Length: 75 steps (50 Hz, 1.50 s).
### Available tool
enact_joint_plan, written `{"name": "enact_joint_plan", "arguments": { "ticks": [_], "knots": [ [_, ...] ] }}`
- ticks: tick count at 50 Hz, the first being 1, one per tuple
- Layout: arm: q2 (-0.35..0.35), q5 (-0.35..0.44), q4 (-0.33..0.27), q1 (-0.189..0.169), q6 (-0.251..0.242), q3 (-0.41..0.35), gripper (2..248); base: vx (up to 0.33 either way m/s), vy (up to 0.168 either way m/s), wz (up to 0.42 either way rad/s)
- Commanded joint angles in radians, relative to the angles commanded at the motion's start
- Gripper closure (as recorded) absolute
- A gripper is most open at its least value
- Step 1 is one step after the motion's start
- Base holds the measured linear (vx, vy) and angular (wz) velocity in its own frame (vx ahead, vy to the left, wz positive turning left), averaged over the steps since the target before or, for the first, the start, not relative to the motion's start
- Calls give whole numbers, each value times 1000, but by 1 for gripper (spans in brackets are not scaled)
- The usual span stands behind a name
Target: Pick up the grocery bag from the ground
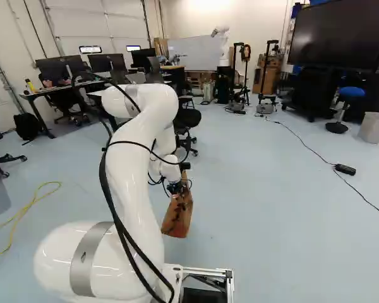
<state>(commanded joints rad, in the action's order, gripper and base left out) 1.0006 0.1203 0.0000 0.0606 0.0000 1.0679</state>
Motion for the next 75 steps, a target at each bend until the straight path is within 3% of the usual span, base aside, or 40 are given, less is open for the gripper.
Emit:
{"name": "enact_joint_plan", "arguments": {
  "ticks": [75],
  "knots": [
    [-311,0,0,2,0,-221,231,0,0,0]
  ]
}}
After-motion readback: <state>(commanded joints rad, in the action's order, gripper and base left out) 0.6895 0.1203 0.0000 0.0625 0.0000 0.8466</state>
